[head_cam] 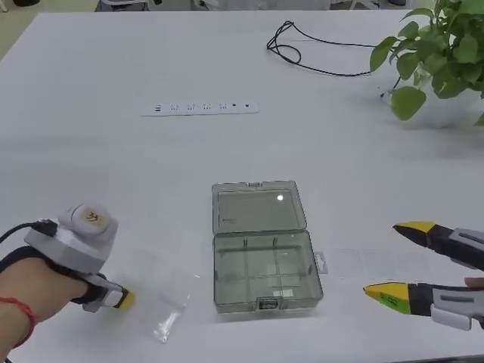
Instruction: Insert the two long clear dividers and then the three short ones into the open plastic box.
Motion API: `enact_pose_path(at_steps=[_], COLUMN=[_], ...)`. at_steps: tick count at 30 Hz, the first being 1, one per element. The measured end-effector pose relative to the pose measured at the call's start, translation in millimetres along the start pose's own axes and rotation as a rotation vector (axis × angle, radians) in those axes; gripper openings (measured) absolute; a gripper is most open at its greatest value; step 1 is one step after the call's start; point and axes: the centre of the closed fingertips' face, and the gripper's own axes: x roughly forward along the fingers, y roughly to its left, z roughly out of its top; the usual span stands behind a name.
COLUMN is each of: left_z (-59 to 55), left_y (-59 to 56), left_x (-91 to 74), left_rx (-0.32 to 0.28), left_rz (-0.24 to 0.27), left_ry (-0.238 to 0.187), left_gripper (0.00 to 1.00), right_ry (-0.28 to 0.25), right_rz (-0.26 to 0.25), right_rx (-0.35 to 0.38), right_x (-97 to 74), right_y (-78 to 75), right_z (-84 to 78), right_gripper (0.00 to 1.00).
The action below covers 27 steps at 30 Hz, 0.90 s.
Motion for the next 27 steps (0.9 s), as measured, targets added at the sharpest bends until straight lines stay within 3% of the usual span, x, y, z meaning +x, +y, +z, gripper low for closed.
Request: enact_pose_path(at_steps=[5, 14, 20, 27], left_z=[0.0, 9.6, 29.1, 61.7], left_y=[-3.2, -14.7, -26.4, -48.6], left_x=[-0.1, -10.5, -28.5, -55.4], left_rx=[-0.013, -0.102, -0.158, -0.198], left_rz=[-0.017, -0.086, -0.139, -0.226], left_ry=[-0.018, -0.121, -0.227, -0.375], left_gripper=[0.30, 0.30, 0.30, 0.30], right_ry=[0.004, -0.004, -0.016, -0.046], right_rz=[0.007, 0.014, 0.029, 0.041], right_rx=[-0.007, -0.016, -0.025, -0.035], right_x=[1.9, 5.2, 8.6, 15.1], right_y=[1.5, 4.9, 11.2, 15.4], right_z=[2.0, 10.4, 22.0, 41.2], right_gripper=[0.70, 0.70, 0.69, 0.68])
